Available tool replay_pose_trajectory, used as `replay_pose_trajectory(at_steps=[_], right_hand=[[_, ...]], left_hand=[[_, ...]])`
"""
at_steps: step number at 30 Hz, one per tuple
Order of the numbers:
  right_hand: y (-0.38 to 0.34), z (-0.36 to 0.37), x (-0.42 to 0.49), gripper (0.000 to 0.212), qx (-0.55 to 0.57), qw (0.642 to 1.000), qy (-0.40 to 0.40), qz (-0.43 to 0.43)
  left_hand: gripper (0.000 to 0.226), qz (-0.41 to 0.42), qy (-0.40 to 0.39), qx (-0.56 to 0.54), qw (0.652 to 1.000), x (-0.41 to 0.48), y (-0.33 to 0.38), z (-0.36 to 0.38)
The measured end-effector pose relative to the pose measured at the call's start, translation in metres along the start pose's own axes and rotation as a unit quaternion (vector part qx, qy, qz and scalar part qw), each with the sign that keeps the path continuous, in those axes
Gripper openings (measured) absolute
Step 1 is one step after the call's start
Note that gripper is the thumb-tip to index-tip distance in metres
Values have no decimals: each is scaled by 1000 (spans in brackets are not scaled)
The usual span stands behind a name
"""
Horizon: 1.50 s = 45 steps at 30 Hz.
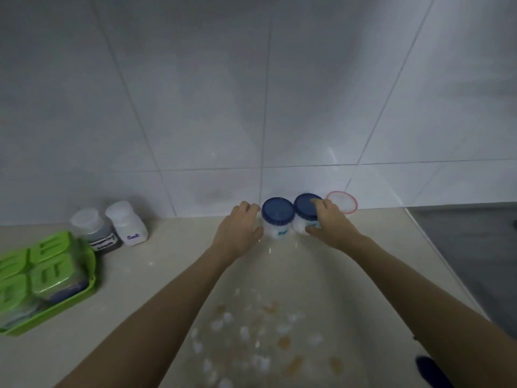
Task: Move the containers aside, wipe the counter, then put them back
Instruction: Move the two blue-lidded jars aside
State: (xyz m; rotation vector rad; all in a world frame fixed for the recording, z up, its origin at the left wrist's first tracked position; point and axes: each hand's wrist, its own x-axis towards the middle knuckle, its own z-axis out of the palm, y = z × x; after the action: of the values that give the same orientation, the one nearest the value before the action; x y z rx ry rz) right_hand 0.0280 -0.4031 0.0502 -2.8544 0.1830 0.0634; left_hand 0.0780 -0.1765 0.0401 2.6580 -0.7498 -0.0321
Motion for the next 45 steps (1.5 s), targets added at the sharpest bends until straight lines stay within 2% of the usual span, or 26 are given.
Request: replay_pose_trajectory(at_steps=[3, 7, 10, 13, 20, 22, 26, 32, 40, 45], right_hand=[[17, 6, 14, 73, -67, 996, -3, -52], [32, 14, 36, 69, -192, 975, -37, -101], [39, 14, 52, 63, -164, 979, -19, -123], [41, 15, 62, 54, -125, 985, 10, -122], [37, 9, 64, 71, -143, 983, 10, -119], [27, 8, 58, 76, -117, 985, -2, -129], [-7, 9, 32, 81, 1, 991, -43, -129], [-99, 30, 14, 75, 4, 978, -41, -205], [-234, 77, 21, 78, 43, 969, -79, -229], [-284, 102, 38, 80, -2, 958, -86, -275]], left_hand=[[40, 13, 57, -35, 998, 14, 16, 18], [56, -31, 29, -82, 996, 36, 22, 38], [76, -74, -1, -144, 987, 56, 24, 47], [82, -94, -32, -168, 981, 68, 24, 59], [78, -89, 17, -156, 984, 59, 18, 56], [81, -103, 23, -173, 979, 45, 8, 45], [78, -141, 42, -164, 975, -10, -31, 22], [73, -206, 87, -111, 968, -93, -103, -32], [71, -286, 85, -83, 951, -164, -198, -75], [73, -264, 67, -100, 957, -171, -228, -81]])
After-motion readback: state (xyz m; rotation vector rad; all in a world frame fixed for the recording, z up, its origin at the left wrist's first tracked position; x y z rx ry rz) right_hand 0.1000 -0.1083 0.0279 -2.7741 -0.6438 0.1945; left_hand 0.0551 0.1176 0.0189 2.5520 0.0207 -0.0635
